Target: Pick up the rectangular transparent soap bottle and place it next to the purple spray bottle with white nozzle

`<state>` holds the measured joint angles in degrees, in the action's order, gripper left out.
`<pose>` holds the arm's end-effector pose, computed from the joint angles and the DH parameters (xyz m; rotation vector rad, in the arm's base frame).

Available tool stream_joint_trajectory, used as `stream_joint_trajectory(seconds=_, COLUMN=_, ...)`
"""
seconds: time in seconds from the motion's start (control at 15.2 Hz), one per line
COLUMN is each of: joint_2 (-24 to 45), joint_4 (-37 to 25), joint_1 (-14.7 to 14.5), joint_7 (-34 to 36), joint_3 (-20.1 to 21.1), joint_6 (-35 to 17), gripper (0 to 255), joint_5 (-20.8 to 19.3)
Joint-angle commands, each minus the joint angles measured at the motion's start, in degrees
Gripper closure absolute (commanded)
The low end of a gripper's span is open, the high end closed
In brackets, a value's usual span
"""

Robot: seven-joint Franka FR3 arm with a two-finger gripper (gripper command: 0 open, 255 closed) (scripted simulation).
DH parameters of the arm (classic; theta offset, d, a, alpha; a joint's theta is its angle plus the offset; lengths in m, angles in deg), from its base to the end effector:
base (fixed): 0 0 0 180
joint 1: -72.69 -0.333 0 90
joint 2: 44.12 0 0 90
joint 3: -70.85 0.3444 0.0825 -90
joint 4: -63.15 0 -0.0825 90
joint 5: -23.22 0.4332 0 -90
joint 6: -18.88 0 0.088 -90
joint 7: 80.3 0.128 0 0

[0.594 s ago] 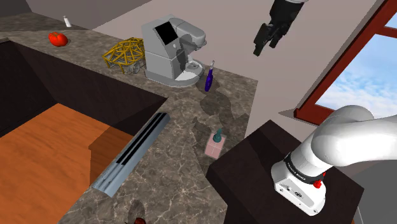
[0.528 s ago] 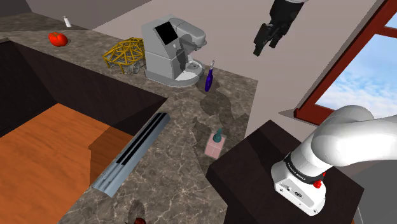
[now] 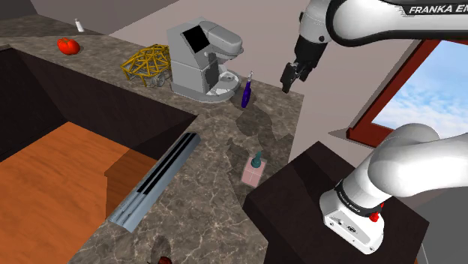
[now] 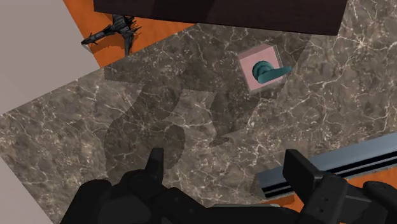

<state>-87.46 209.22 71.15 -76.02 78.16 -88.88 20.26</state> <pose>0.3602 0.0535 0.5037 3.0082 0.0942 0.1448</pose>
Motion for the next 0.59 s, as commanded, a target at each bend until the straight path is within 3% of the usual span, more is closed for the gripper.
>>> stream_joint_trajectory(seconds=0.0, joint_2=1.03, joint_4=2.81, joint_1=-0.76, joint_7=1.39, joint_3=1.64, joint_6=-3.16, gripper=0, joint_5=0.41)
stream_joint_trajectory(seconds=0.53, joint_2=9.82, joint_4=10.68, joint_1=-2.58, joint_7=6.51, joint_3=7.62, joint_6=-16.81, gripper=0, joint_5=0.58)
